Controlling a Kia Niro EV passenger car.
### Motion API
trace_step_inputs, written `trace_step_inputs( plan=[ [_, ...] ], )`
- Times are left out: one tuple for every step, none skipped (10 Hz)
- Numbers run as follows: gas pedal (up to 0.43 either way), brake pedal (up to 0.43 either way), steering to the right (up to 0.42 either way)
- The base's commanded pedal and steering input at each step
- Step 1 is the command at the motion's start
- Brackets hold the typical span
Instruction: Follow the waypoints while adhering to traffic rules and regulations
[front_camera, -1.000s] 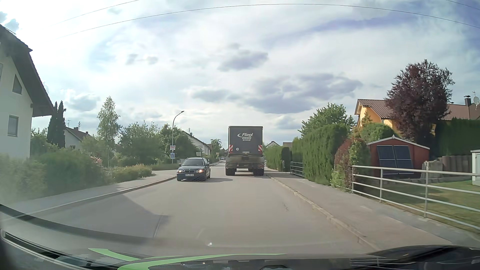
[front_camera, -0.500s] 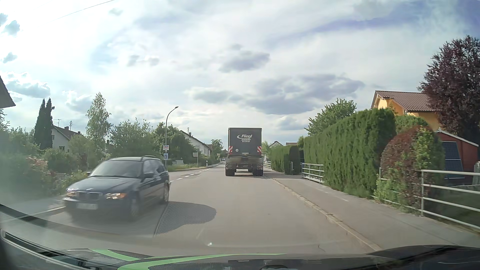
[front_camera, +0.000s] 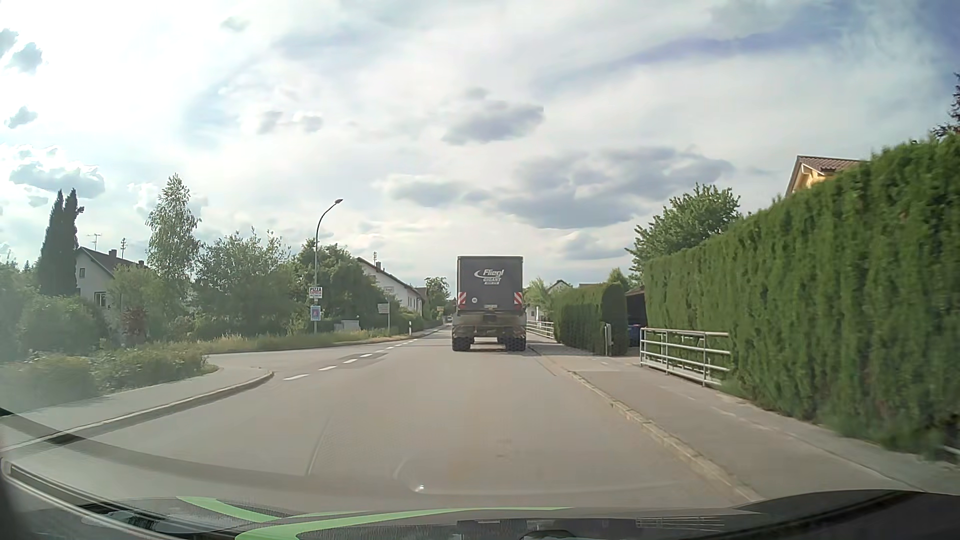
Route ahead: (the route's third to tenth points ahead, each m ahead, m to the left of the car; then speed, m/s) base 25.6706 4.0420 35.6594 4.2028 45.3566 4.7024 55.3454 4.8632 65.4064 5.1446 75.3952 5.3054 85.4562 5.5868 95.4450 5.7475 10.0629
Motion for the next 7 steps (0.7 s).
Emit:
trace_step_inputs(
  plan=[
    [0.157,0.0,-0.012],
    [0.157,0.0,-0.012],
    [0.157,0.0,-0.012],
    [0.157,0.0,-0.012],
    [0.157,0.0,-0.012],
    [0.157,0.0,-0.012],
    [0.157,0.0,-0.012]
  ],
)
